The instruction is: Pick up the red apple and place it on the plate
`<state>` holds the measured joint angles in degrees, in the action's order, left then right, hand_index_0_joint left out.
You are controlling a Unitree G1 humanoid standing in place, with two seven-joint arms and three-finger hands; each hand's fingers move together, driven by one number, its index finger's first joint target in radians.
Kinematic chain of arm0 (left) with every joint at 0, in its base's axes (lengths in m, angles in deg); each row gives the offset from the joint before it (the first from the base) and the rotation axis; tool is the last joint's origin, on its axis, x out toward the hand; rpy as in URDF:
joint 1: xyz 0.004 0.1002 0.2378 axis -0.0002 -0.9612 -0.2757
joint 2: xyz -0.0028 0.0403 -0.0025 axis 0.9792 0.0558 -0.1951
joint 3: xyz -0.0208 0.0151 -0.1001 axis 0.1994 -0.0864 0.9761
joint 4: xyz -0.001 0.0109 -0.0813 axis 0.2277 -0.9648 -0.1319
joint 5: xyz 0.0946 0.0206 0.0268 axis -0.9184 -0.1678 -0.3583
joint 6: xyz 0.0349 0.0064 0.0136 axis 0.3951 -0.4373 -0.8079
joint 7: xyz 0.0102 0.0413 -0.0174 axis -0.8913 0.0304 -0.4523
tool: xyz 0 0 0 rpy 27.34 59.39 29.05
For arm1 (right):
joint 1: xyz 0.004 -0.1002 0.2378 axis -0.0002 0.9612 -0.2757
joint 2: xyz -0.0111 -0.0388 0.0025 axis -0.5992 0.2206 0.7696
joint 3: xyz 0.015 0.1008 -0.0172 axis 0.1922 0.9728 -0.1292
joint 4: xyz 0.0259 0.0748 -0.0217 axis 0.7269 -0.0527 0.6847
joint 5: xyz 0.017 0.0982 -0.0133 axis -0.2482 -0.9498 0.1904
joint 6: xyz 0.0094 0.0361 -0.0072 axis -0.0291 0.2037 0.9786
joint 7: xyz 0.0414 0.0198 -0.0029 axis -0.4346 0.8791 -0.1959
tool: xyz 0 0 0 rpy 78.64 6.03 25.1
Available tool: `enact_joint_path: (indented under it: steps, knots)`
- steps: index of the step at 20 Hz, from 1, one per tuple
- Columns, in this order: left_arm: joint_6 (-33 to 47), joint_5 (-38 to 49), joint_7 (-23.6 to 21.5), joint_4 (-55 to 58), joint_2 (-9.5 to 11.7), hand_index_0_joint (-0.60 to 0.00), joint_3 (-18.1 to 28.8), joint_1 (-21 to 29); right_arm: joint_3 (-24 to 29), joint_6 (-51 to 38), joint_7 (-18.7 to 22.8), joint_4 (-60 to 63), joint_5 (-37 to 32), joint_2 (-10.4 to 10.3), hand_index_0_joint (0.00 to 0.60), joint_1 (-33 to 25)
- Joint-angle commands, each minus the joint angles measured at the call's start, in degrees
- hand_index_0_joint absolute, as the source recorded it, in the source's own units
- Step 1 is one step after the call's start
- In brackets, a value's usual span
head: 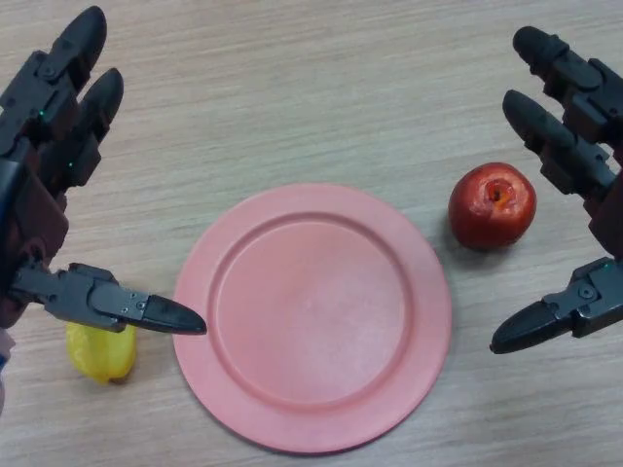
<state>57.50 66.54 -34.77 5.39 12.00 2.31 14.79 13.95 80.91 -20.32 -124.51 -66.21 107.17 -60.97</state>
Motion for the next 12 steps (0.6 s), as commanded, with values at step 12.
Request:
enact_joint_path:
  steps: [12]
  knots:
    - [9.1, -0.6, -3.6, 1.5, 1.5, 0.000, 1.8, 1.8, -0.2, -36.2, -0.2, 35.3, 10.6, 4.6, 0.000, -17.5]
